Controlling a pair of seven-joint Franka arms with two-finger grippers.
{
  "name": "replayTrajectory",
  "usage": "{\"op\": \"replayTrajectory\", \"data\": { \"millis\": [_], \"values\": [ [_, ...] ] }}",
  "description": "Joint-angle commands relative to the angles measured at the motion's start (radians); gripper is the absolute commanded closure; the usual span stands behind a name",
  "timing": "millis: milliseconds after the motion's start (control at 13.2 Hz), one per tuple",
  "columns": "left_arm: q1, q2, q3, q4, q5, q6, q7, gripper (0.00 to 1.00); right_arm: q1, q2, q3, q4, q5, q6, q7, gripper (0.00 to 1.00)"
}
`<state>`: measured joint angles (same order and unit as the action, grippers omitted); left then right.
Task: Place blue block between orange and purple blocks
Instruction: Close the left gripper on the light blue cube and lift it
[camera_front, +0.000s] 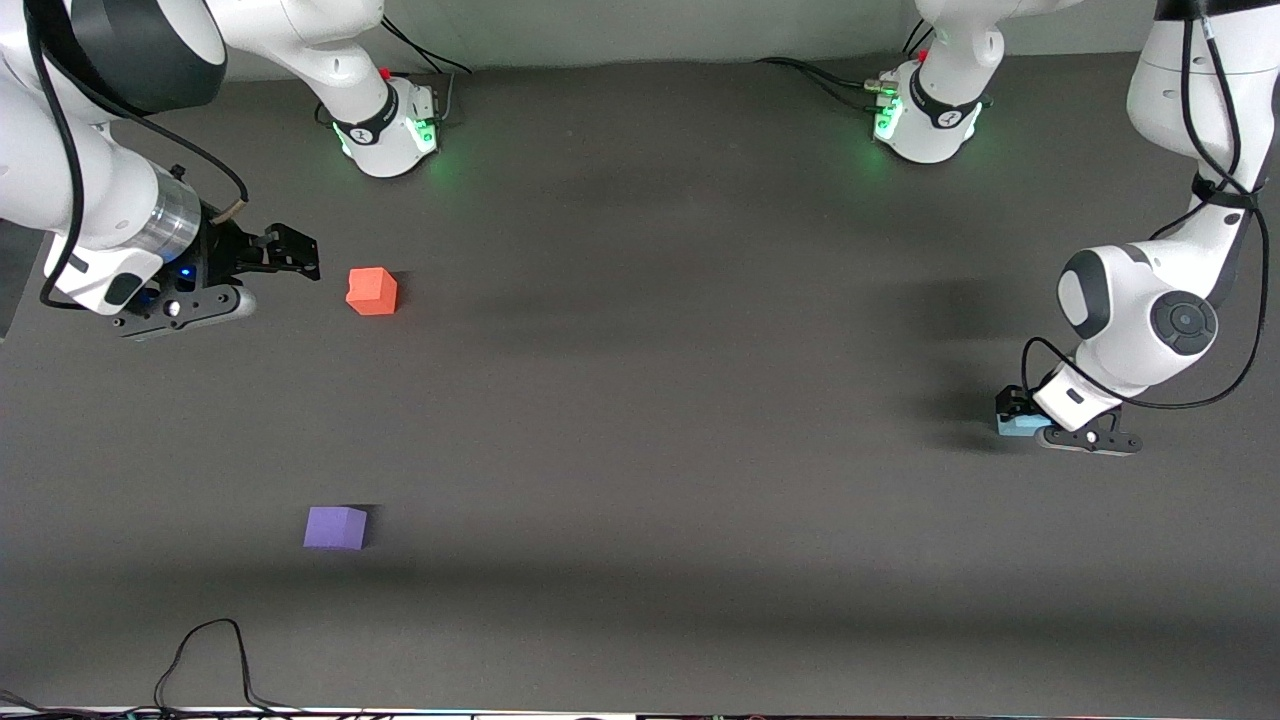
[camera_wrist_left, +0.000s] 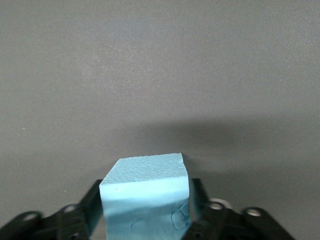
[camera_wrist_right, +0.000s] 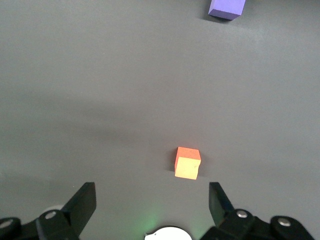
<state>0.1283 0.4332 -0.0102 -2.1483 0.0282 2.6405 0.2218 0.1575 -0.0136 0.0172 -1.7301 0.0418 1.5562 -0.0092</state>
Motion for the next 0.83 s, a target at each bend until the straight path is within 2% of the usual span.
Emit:
{"op": "replayTrajectory", "data": {
  "millis": [0,227,379,607,758],
  "values": [
    [0.001,0.007,-0.001,0.015,0.006,-0.007,0.004,0.55,0.008,0.003,-0.008,0.007,0.007,0.008,0.015,0.0],
    [0.004,-0.01,-0.001,0.062,0.006,-0.057,0.007,0.55,0.008,0.003,-0.01,0.006,0.007,0.008,0.014,0.0],
    [0.002,-0.049,-0.001,0.186,0.006,-0.275,0.004,0.55,0.008,0.003,-0.01,0.007,0.007,0.008,0.014,0.0],
    [-0.009,-0.086,-0.004,0.426,0.006,-0.656,-0.027,0.55,0.008,0.004,-0.008,0.007,0.007,0.008,0.014,0.0],
    [-0.027,-0.093,-0.016,0.566,0.002,-0.84,-0.068,0.54,0.008,0.004,-0.008,0.007,0.007,0.01,0.014,0.0]
  ]
}}
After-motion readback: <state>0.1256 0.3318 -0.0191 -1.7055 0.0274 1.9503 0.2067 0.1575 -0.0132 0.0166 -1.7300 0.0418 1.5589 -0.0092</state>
